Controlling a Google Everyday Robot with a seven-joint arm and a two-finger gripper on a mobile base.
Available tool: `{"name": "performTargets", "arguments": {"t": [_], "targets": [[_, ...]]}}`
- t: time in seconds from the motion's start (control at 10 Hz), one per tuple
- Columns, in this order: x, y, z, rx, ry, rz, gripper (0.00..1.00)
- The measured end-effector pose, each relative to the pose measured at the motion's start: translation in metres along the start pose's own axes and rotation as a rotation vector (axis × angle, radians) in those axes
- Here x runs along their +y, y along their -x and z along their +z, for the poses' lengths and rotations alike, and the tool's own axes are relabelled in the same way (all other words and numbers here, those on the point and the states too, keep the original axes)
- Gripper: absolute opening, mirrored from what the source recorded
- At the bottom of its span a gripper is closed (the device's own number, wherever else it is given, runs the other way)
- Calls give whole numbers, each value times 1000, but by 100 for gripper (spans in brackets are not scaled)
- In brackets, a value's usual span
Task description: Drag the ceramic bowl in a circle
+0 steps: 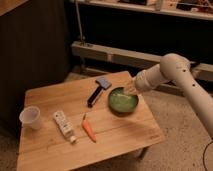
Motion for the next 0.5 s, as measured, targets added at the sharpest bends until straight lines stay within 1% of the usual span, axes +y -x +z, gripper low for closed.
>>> {"name": "performTargets", "arguments": {"t": [0.5], "targets": [[0, -2, 1, -4, -4, -6, 3]]}}
